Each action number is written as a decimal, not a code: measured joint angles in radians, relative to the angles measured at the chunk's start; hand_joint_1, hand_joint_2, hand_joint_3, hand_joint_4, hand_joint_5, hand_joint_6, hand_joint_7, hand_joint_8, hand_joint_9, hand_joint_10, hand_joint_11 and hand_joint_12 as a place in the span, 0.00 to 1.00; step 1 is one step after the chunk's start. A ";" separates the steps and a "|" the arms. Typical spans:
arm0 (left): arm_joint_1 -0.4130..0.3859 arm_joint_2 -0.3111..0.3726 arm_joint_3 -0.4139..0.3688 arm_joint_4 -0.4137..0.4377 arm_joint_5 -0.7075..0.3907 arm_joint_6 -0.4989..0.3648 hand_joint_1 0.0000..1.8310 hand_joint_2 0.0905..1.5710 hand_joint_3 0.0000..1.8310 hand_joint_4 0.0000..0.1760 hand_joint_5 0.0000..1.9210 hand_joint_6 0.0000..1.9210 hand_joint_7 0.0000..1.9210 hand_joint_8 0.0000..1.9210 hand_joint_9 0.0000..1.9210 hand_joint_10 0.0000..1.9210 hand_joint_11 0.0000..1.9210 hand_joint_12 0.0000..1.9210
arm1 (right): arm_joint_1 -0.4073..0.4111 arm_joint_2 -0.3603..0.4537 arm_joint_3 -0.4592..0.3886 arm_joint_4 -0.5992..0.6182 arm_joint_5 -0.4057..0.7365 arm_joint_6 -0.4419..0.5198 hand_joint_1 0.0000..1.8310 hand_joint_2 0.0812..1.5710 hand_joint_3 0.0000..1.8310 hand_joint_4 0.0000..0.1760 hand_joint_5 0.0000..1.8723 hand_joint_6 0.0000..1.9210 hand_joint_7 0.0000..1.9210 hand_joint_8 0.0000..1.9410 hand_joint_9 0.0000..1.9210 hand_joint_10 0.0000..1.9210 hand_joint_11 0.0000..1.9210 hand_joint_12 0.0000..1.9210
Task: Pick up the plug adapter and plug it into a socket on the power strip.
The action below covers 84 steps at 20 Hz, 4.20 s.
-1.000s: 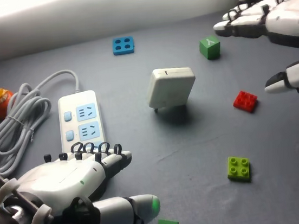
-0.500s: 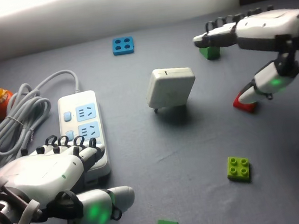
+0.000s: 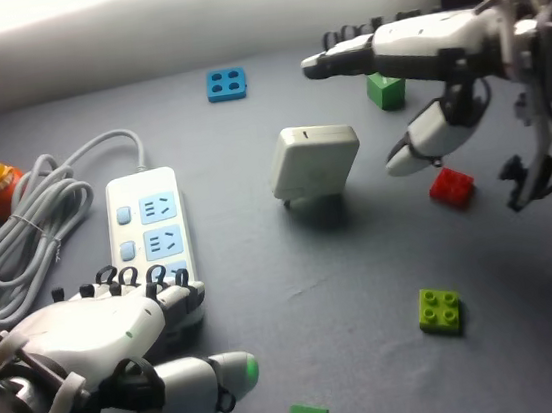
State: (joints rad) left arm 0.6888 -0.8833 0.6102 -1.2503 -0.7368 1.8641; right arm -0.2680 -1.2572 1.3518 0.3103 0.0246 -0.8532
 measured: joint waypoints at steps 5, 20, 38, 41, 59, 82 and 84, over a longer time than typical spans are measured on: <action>0.000 -0.013 0.005 0.000 -0.012 -0.002 0.00 0.77 0.00 0.00 0.07 0.00 0.05 0.00 0.04 0.00 0.02 0.02 | 0.000 -0.072 0.066 0.000 -0.030 0.019 0.77 0.59 0.00 0.00 0.08 0.00 0.05 0.00 0.05 0.00 0.00 0.28; -0.024 -0.032 0.045 -0.022 0.002 0.005 0.00 0.77 0.00 0.00 0.06 0.00 0.05 0.00 0.04 0.00 0.02 0.03 | -0.024 -0.160 0.155 -0.004 -0.039 0.153 0.73 0.59 0.00 0.00 0.10 0.00 0.07 0.00 0.07 0.00 0.00 0.32; -0.008 -0.013 0.047 -0.032 0.037 0.028 0.00 0.77 0.00 0.00 0.07 0.00 0.07 0.00 0.05 0.00 0.02 0.05 | -0.055 -0.194 0.196 -0.004 -0.002 0.135 0.68 0.61 0.00 0.00 0.24 0.01 0.26 0.00 0.24 0.01 0.05 0.52; -0.008 -0.004 0.048 -0.030 0.062 0.046 0.00 0.78 0.00 0.00 0.07 0.00 0.07 0.00 0.06 0.00 0.02 0.05 | -0.055 -0.194 0.196 -0.004 0.002 0.137 0.66 0.62 0.00 0.00 0.27 0.01 0.28 0.00 0.27 0.01 0.08 0.51; -0.015 -0.030 0.065 -0.025 0.095 0.103 0.00 0.77 0.00 0.00 0.08 0.00 0.07 0.00 0.06 0.00 0.00 0.09 | -0.060 -0.203 0.204 -0.004 0.032 0.122 0.68 0.67 0.00 0.07 0.55 0.46 0.59 0.41 0.67 0.05 0.51 0.39; -0.026 -0.010 0.082 -0.023 0.171 0.136 0.00 0.77 0.00 0.00 0.07 0.00 0.07 0.00 0.05 0.00 0.00 0.09 | 0.196 -0.010 -0.028 -0.114 -0.160 -0.369 0.76 0.66 0.00 0.00 0.51 0.49 0.58 0.37 0.57 0.47 0.50 0.40; -0.026 -0.010 0.082 -0.025 0.173 0.136 0.00 0.77 0.00 0.00 0.08 0.00 0.08 0.00 0.06 0.00 0.00 0.10 | 0.201 0.000 -0.061 -0.114 -0.172 -0.368 0.76 0.66 0.00 0.00 0.50 0.50 0.58 0.38 0.57 0.47 0.50 0.40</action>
State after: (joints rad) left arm 0.6628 -0.8928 0.6918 -1.2755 -0.5636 2.0003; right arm -0.0669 -1.2568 1.2903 0.1963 -0.1478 -1.2213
